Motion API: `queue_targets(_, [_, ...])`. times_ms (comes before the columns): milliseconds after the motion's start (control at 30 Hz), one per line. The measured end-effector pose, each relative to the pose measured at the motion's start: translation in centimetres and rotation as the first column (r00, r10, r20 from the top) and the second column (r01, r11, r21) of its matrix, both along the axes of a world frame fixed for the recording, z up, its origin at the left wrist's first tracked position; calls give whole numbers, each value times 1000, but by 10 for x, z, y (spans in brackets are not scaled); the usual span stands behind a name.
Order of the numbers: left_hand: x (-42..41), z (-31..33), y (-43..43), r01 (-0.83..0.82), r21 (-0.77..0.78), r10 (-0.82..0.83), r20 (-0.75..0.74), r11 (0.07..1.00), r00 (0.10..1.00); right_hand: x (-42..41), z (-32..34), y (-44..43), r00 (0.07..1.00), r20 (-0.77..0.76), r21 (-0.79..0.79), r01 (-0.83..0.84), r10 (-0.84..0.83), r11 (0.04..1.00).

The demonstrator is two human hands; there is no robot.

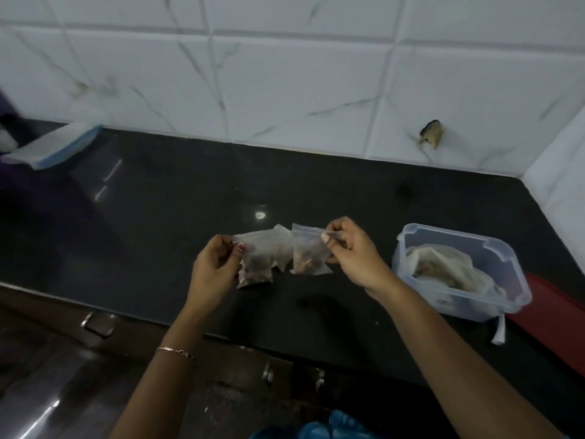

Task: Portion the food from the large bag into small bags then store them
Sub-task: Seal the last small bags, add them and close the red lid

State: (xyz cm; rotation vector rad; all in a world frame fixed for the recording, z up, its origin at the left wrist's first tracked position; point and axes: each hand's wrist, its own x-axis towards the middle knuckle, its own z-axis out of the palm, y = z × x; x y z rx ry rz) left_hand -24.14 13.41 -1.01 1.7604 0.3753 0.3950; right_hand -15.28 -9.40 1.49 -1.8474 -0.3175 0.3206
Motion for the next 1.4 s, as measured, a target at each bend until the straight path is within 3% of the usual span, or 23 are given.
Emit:
queue_targets(133, [31,26,-43,143,-207,-143,16,968,990,5,22,-58,989,4,113,144,-145,983])
queue_targets(400, [80,45,-167,427,-233,-429,47,874,902,-3,33,-186,903,83,2,423,-422,906])
queue_targets(500, [93,44,-199,476,-166,-479,24,864,878,-5,31,-212,882,96,-63,467,-461,882])
queue_targets(633, [109,38,-225,556,143,-549,-89,819,831,-1,20,-225,902,40,-170,429,-429,887])
queue_targets(733, [118,34,-239,611,361,-573,-218,704,790,7,14,-223,925,43,-288,373,-377,882])
queue_targets(833, [124,35,-251,658,564,-558,-372,499,742,15,12,-217,951,115,-486,305,-285,819])
queue_targets(967, [127,34,-262,694,691,-530,-518,204,671,21,12,-207,966,204,-690,257,-160,677])
queue_targets(1067, [127,31,-265,656,746,-496,-529,114,688,24,10,-205,969,207,-741,247,-138,624])
queue_targets(1200, [125,31,-257,537,823,-524,-379,186,763,27,13,-207,961,226,-730,277,-161,625])
queue_targets(1300, [127,38,-234,472,800,-558,-214,371,802,27,24,-203,940,264,-641,338,-215,689])
queue_targets(1400, [123,45,-195,414,695,-499,-92,588,862,29,37,-184,868,425,-500,462,-258,732])
